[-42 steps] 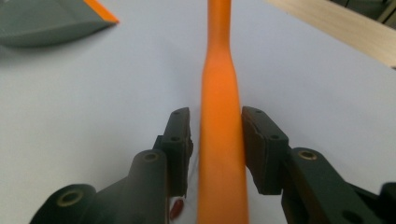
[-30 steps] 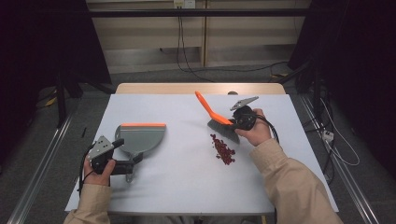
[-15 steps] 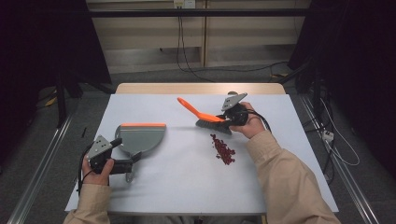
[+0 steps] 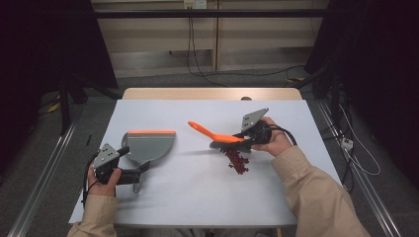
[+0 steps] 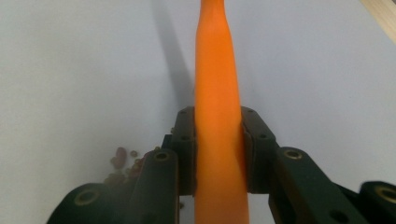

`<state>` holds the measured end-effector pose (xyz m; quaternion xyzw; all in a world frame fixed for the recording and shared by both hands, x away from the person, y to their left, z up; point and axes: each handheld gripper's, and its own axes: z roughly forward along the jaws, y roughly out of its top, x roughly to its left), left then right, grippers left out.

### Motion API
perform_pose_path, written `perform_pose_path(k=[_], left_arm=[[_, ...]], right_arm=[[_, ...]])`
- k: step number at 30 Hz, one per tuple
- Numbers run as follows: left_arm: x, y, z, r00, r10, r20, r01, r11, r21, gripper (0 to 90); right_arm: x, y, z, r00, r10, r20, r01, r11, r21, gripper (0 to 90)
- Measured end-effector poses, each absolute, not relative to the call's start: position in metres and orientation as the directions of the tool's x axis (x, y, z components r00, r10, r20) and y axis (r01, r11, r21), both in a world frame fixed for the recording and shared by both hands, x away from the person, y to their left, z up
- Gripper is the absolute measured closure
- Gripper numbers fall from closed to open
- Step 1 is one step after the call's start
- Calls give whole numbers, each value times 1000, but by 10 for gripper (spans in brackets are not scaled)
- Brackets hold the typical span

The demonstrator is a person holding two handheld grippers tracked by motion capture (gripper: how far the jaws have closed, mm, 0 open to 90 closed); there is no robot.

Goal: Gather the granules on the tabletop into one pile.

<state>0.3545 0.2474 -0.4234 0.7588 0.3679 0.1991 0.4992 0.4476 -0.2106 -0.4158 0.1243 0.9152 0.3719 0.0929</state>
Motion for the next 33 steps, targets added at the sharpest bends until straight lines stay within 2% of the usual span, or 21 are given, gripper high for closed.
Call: perform_pose_path(k=[15,19,25,33], left_arm=[[354,246,-423,654,754,-66,357,-230,905,37],[354,246,-423,656,752,-65,356,-233,905,37],[355,245,-424,657,751,-70,361,-232,903,38],[355,246,-425,658,750,-72,364,-232,902,37]], right_arm=[[428,-209,-414,-961,268,-67,136,670,730,714],[431,-211,-410,-954,292,-68,142,640,755,714],[444,-211,-416,-946,316,-78,156,651,743,714],[435,-200,-417,-966,256,-48,137,657,741,714]])
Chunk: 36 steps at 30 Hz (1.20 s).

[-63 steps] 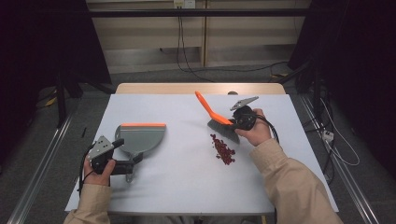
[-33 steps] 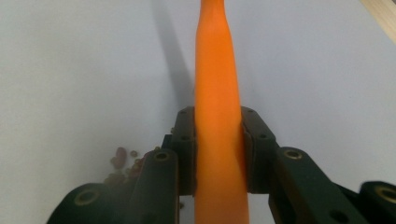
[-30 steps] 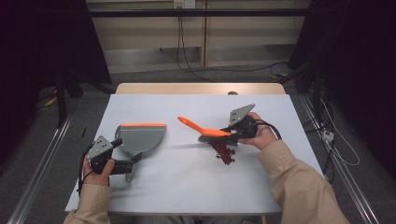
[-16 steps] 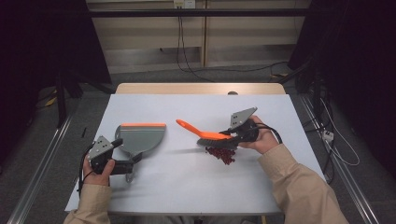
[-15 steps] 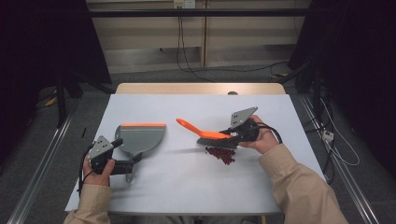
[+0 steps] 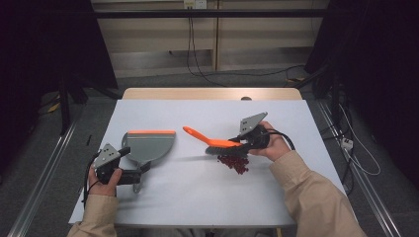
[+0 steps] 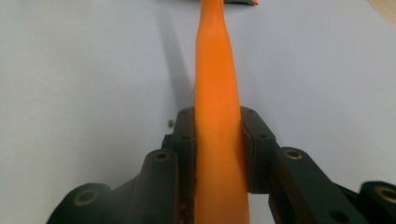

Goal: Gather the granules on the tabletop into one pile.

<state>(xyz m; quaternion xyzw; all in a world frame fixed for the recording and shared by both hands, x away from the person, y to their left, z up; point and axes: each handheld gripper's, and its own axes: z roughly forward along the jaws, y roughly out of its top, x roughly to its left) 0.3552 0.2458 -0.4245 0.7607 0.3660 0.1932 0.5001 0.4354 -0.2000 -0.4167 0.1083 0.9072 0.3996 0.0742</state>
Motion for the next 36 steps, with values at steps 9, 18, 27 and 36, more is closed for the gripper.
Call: perform_pose_path(k=[9,18,27,36], left_arm=[[355,246,-425,658,750,-74,364,-230,902,38],[355,246,-424,660,747,-80,364,-225,904,37],[356,244,-424,682,725,-91,360,-226,905,38],[355,245,-422,687,719,-101,357,-213,910,37]], right_arm=[[432,-202,-407,-939,343,-31,188,587,787,714],[417,-215,-403,-759,651,5,394,454,799,714],[385,-234,-415,-498,862,98,557,230,798,714],[380,-229,-420,-422,898,125,594,171,786,714]])
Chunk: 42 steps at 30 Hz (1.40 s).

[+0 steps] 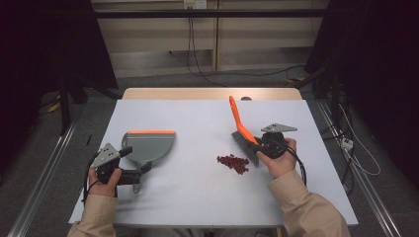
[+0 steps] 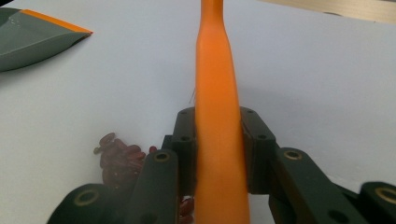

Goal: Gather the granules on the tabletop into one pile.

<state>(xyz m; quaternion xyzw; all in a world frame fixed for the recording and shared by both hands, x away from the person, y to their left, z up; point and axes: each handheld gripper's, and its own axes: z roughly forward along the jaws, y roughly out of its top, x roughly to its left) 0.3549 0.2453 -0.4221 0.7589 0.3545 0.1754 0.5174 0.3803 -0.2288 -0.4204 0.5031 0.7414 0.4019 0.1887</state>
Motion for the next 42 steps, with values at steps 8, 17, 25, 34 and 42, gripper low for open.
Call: perform_pose_path(k=[8,17,25,34,42], left_arm=[[355,244,-423,691,715,-108,358,-209,910,37],[352,242,-422,692,716,-97,355,-221,908,37],[351,241,-421,694,716,-82,354,-240,904,37],[348,239,-421,690,719,-86,375,-253,892,37],[346,236,-429,657,749,-81,453,-307,837,45]], right_arm=[[376,-228,-420,-372,919,129,601,132,788,713],[366,-229,-423,-351,931,98,591,140,794,713],[358,-222,-424,-335,939,80,576,137,806,714],[353,-186,-426,-354,935,19,550,192,812,714],[357,-189,-427,-332,942,46,550,153,821,713]])
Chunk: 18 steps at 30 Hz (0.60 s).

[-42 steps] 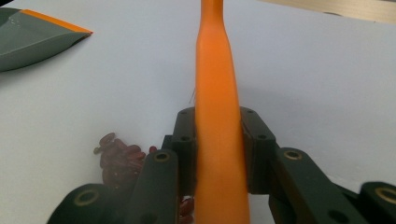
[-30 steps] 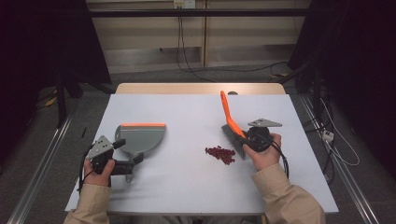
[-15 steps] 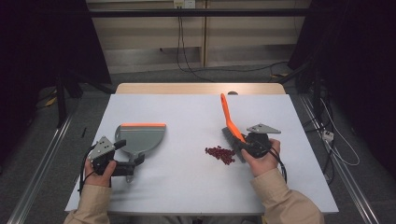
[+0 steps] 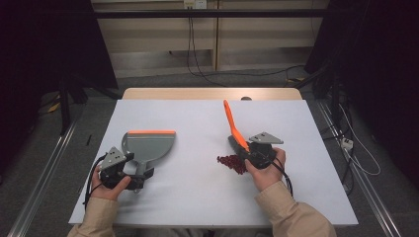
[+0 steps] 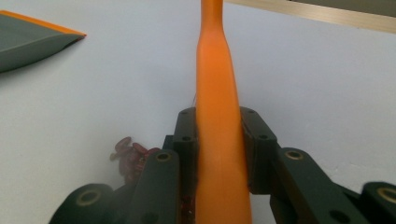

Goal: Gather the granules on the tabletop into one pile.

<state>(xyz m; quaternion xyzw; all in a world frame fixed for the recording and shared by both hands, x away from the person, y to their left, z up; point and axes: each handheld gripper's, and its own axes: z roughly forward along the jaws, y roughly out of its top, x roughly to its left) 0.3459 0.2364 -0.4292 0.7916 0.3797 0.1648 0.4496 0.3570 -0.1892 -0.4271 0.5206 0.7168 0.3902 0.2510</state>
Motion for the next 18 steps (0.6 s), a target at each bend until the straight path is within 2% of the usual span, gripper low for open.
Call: perform_pose_path(k=[18], left_arm=[[347,242,-445,535,844,-35,596,-348,724,101]], right_arm=[[358,-216,-417,-337,935,106,526,94,845,713]])
